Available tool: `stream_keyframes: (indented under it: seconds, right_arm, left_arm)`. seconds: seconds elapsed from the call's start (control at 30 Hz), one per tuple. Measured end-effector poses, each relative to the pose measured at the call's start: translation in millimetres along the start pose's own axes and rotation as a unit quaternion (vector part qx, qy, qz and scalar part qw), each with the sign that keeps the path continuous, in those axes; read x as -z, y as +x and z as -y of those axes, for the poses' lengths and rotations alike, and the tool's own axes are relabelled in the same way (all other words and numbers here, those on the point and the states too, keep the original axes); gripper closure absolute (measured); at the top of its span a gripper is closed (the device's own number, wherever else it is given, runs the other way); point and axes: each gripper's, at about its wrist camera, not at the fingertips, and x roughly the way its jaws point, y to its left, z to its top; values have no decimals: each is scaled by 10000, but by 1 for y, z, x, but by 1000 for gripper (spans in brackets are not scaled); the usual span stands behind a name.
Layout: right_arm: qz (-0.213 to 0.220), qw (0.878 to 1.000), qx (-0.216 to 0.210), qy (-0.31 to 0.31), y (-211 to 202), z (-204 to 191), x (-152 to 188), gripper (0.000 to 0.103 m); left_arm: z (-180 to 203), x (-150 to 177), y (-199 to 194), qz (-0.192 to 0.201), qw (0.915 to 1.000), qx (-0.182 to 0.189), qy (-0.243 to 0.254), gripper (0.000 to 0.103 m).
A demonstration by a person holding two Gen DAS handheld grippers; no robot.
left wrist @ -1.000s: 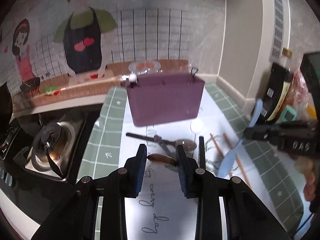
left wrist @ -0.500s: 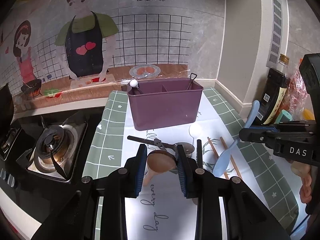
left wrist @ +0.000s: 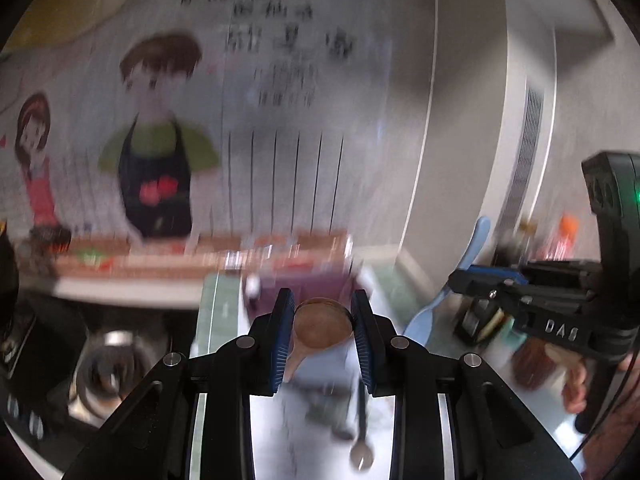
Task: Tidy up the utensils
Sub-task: 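Lift wooden spoon and blue spoon over the purple caddy and open both tools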
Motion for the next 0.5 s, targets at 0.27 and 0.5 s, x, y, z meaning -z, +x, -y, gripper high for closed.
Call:
stream_keyframes:
  seconds: [0.27, 0.5]
  right_arm:
    - [834, 9957, 389, -64, -13, 9, -93, 94]
    - [471, 9975, 493, 202, 61, 30, -94, 94]
  left_arm:
    - [-6, -92, 19, 575, 9981, 216, 94, 73]
    - [-35, -91, 91, 266, 9970, 682, -246, 73]
